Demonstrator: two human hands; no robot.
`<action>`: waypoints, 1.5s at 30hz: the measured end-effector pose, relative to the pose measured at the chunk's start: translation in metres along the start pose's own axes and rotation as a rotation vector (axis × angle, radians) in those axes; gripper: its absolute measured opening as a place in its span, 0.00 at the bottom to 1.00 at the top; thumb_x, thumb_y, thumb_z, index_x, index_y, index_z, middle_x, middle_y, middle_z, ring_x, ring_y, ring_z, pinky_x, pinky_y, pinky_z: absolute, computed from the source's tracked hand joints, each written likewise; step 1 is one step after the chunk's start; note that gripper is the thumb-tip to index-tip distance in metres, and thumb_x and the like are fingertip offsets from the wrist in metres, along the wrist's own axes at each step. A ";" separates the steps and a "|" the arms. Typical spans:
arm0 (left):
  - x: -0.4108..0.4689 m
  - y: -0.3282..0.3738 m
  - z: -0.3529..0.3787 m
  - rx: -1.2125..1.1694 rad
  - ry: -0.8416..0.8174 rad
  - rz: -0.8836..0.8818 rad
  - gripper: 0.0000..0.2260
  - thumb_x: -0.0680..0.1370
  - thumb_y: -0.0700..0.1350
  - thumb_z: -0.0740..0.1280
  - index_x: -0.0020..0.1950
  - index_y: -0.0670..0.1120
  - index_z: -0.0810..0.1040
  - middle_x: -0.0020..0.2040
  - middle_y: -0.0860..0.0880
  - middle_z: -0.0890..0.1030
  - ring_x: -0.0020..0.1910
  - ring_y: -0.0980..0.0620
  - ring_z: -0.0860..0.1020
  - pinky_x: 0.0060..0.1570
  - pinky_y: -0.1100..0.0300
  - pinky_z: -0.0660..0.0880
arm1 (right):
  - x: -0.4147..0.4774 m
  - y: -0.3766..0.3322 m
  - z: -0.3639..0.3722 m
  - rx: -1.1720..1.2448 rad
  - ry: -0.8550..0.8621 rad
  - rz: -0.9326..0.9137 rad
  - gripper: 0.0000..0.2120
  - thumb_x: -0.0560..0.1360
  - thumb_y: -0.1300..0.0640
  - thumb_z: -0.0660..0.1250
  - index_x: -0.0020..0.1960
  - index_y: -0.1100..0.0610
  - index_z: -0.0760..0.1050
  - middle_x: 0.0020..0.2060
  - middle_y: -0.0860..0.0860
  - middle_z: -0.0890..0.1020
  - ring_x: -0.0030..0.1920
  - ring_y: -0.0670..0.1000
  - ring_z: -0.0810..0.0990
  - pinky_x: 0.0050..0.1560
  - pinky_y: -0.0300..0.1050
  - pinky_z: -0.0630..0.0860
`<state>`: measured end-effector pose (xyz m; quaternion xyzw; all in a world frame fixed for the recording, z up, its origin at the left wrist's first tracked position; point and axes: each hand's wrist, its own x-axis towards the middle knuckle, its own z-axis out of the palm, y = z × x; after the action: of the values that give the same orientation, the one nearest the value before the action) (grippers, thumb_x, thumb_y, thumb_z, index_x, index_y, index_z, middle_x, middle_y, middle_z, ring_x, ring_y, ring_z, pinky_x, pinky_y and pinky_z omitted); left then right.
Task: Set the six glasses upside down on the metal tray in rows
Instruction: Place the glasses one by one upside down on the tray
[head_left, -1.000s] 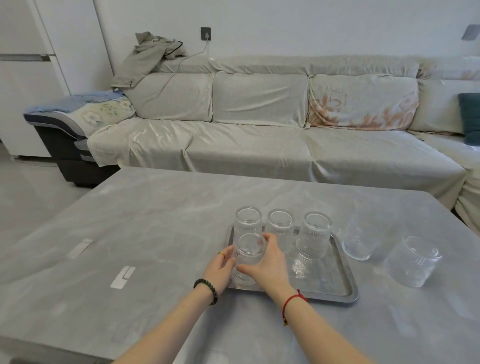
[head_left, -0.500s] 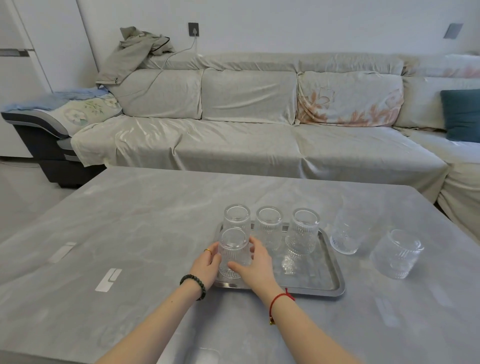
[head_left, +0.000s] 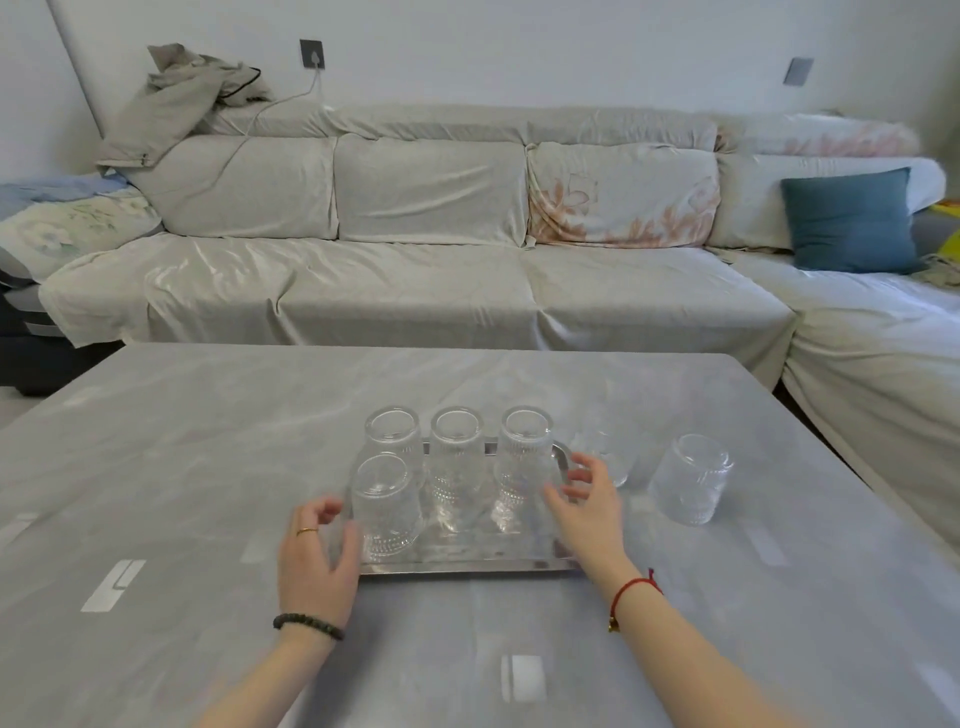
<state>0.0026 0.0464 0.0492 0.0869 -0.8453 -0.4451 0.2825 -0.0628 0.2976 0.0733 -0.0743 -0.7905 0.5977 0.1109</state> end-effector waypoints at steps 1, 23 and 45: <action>-0.009 0.011 0.003 -0.037 -0.017 0.102 0.08 0.71 0.49 0.61 0.47 0.47 0.71 0.42 0.50 0.75 0.44 0.52 0.73 0.45 0.57 0.69 | 0.004 0.005 -0.011 -0.013 0.027 0.020 0.23 0.68 0.57 0.71 0.60 0.53 0.68 0.52 0.53 0.76 0.46 0.50 0.76 0.45 0.37 0.71; 0.046 0.160 0.237 -0.355 -0.785 -0.337 0.32 0.70 0.37 0.68 0.69 0.43 0.55 0.61 0.46 0.71 0.54 0.53 0.71 0.41 0.80 0.67 | 0.104 0.047 -0.045 -0.100 -0.021 0.124 0.29 0.67 0.62 0.69 0.63 0.58 0.60 0.58 0.57 0.75 0.54 0.56 0.75 0.53 0.50 0.72; -0.008 0.087 0.084 -0.751 -0.699 -0.878 0.22 0.71 0.62 0.63 0.49 0.44 0.74 0.41 0.47 0.82 0.41 0.51 0.80 0.41 0.60 0.79 | -0.024 -0.006 -0.003 0.034 -0.179 -0.077 0.37 0.54 0.56 0.81 0.55 0.50 0.63 0.53 0.50 0.74 0.52 0.48 0.74 0.51 0.40 0.69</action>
<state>-0.0281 0.1596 0.0788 0.1695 -0.5613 -0.7841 -0.2036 -0.0390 0.2931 0.0780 0.0115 -0.7892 0.6107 0.0639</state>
